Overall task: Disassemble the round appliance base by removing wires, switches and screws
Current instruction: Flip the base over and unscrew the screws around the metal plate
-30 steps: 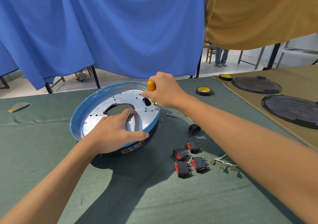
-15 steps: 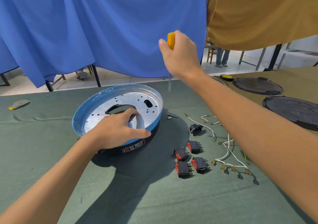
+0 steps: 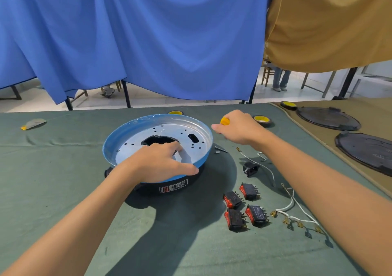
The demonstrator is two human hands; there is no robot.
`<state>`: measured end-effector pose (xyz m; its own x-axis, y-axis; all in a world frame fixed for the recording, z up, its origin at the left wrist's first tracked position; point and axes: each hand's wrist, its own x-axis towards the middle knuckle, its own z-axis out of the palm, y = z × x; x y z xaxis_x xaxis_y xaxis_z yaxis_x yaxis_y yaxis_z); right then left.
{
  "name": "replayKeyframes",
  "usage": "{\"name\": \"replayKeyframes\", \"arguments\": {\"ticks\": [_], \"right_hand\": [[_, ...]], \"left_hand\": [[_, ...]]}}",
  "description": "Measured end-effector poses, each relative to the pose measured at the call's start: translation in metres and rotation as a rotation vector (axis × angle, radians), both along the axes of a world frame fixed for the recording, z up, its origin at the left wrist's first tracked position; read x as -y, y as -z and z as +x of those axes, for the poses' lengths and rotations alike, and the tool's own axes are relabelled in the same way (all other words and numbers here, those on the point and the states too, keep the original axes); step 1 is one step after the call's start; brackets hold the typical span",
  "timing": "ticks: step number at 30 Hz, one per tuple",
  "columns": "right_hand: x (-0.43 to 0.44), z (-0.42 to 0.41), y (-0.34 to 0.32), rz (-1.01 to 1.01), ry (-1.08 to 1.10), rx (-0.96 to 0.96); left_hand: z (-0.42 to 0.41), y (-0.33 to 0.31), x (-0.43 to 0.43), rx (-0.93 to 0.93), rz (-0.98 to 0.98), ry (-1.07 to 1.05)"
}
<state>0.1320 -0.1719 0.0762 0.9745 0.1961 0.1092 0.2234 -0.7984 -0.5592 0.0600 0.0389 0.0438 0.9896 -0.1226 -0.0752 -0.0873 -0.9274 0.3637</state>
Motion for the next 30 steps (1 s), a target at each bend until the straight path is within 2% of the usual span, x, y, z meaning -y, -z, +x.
{"name": "replayKeyframes", "arguments": {"ticks": [4,9,12,14,17,19,25,30], "right_hand": [[-0.022,-0.017,0.003,-0.027,-0.015,-0.131],[-0.04,-0.027,0.006,-0.008,-0.017,-0.189],[-0.04,-0.035,0.0,-0.134,-0.051,-0.213],[-0.04,-0.041,-0.002,-0.199,-0.093,-0.244],[-0.042,-0.044,-0.004,-0.157,-0.098,-0.253],[-0.043,-0.039,-0.005,-0.123,-0.087,-0.247],[-0.049,-0.027,0.006,-0.068,0.062,-0.137],[-0.039,-0.043,-0.003,-0.158,-0.028,-0.226]], "left_hand": [[-0.005,-0.005,0.007,0.006,0.049,-0.036],[-0.007,-0.003,0.022,0.033,0.12,-0.124],[-0.008,-0.009,0.015,-0.116,-0.002,-0.092],[-0.007,-0.016,0.0,-0.093,-0.031,-0.083],[-0.002,-0.018,-0.026,0.011,0.164,-0.065],[-0.001,-0.016,-0.035,-0.018,0.229,-0.012],[-0.005,-0.008,-0.036,0.056,0.295,0.077],[-0.004,-0.004,-0.037,0.058,0.32,0.077]]}}
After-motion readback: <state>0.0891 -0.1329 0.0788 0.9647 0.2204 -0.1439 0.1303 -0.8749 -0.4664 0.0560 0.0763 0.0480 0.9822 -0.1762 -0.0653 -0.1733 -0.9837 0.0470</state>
